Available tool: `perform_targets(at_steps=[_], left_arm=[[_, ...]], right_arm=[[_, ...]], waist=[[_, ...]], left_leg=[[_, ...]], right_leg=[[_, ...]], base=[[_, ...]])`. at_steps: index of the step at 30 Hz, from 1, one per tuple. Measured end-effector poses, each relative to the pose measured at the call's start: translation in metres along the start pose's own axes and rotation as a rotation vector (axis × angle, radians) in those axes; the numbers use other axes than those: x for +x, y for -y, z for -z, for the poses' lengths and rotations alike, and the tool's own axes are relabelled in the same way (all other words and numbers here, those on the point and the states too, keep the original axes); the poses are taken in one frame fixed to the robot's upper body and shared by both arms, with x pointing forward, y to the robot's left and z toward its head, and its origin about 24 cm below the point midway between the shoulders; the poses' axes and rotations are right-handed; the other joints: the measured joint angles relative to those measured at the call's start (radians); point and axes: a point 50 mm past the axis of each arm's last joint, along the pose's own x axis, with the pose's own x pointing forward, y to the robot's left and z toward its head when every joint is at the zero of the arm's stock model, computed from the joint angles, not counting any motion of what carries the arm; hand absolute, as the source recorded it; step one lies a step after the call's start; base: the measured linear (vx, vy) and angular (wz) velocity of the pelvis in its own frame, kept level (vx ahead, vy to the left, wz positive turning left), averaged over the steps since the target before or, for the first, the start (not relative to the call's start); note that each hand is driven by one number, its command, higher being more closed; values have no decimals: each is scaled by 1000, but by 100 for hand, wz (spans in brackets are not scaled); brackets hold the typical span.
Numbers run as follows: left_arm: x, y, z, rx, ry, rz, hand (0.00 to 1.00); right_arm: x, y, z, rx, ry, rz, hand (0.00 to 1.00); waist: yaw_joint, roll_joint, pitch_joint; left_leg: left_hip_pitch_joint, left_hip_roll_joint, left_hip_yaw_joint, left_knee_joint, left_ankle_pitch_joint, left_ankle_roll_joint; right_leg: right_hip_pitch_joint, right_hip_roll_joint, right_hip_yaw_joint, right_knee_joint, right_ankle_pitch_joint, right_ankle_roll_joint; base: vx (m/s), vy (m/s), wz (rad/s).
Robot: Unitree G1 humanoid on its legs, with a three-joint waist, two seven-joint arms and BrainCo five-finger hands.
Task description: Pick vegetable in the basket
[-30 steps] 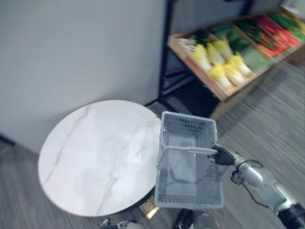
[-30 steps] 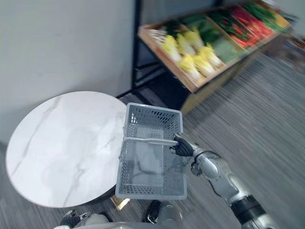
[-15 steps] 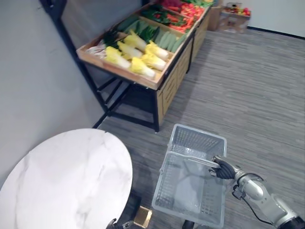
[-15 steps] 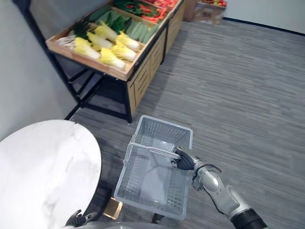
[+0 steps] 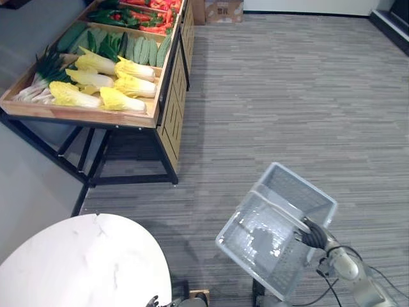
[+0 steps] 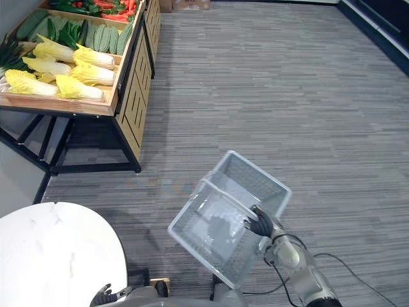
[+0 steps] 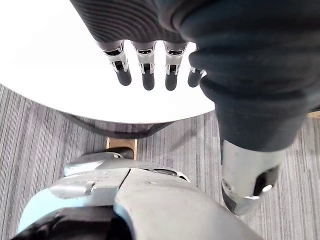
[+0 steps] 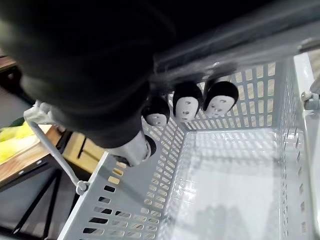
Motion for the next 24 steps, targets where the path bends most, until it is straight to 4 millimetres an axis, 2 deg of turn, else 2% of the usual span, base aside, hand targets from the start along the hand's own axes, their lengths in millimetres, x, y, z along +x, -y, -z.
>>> perform_targets(at_steps=[4,7,9,10,11,12,13,14,15,16,17,19,20,22,23,24], left_arm=[[0,-1,0,22,2,10,0],[1,1,-2,65,10,22,0],[2,4,-7,85,23,33,0],[2,5,-10,98,31,35,0],[3,5,-12,112,37,35,0],[3,3,-12,117,38,30,0],[3,3,-12,125,38,28,0],[3,2,-11,128,35,22,0],[3,1,-12,133,39,19,0],[4,0,-17,138,51,13,0],[6,0,-23,136,66,10,0],[7,1,-28,136,81,7,0],[8,1,-33,132,93,3,0],[8,-2,-34,120,97,-6,0],[7,-2,-31,111,91,-11,0],[7,2,-32,104,95,-4,0]], right_arm=[[-2,-6,13,42,-77,19,100],[-5,-12,21,75,-119,20,100],[-3,-12,20,99,-124,41,100],[1,-10,18,107,-120,62,100],[4,-10,17,118,-120,74,100],[5,-11,16,126,-120,78,100],[4,-18,17,144,-132,68,100],[3,-24,20,159,-151,55,100],[3,-26,21,163,-157,51,100],[4,-28,21,172,-159,49,100],[6,-30,21,179,-165,52,100],[7,-29,23,183,-181,55,100],[7,-27,26,200,-204,78,100],[5,-29,30,229,-238,101,100],[1,-31,36,236,-269,106,100],[-1,-31,40,239,-289,111,100]], waist=[[2,-2,0],[-9,0,0],[-8,13,8],[-9,19,25],[-9,13,42],[-9,10,52],[-15,7,58],[-22,-2,58],[-22,-2,58],[-23,-1,60],[-25,-3,63],[-27,-12,68],[-35,-7,78],[-42,-8,77],[-42,19,67],[-37,59,49]], left_leg=[[22,-9,47,0,-17,17],[30,-6,60,0,-24,23],[34,14,81,-1,-35,38],[57,22,90,-6,-45,47],[99,18,97,-25,-72,54],[122,17,103,-28,-82,67],[159,5,104,-39,-88,75],[181,-2,105,-50,-94,74],[186,-2,105,-54,-98,70],[176,3,104,-56,-105,61],[167,7,100,-58,-110,51],[172,13,91,-60,-120,36],[193,22,67,-63,-142,10],[234,44,46,-79,-168,-31],[274,99,38,-85,-182,-67],[246,162,-9,-13,-165,-89]], right_leg=[[-2,-8,39,-3,8,12],[-29,-5,41,47,4,16],[-112,10,28,197,-12,11],[-178,13,0,348,-19,0],[-228,-7,-52,498,-29,-15],[-248,-29,-80,563,-35,-20],[-269,-71,-132,641,-78,-52],[-272,-100,-176,628,-107,-60],[-274,-106,-191,591,-107,-60],[-289,-106,-210,477,-98,-47],[-298,-104,-219,315,-69,-16],[-297,-107,-229,149,-44,23],[-301,-126,-228,98,-44,27],[-285,-124,-223,98,-44,28],[-269,-86,-204,126,26,18],[-284,-48,-219,200,43,-7]], base=[[38,68,-32],[-9,32,-23],[-62,32,-33],[-85,47,-38],[-84,45,-35],[-47,23,-20],[10,26,-5],[57,18,-1],[136,5,-2],[238,-51,0],[207,-49,1],[336,-98,15],[501,-165,41],[452,-209,52],[739,-413,56],[758,-464,51]])
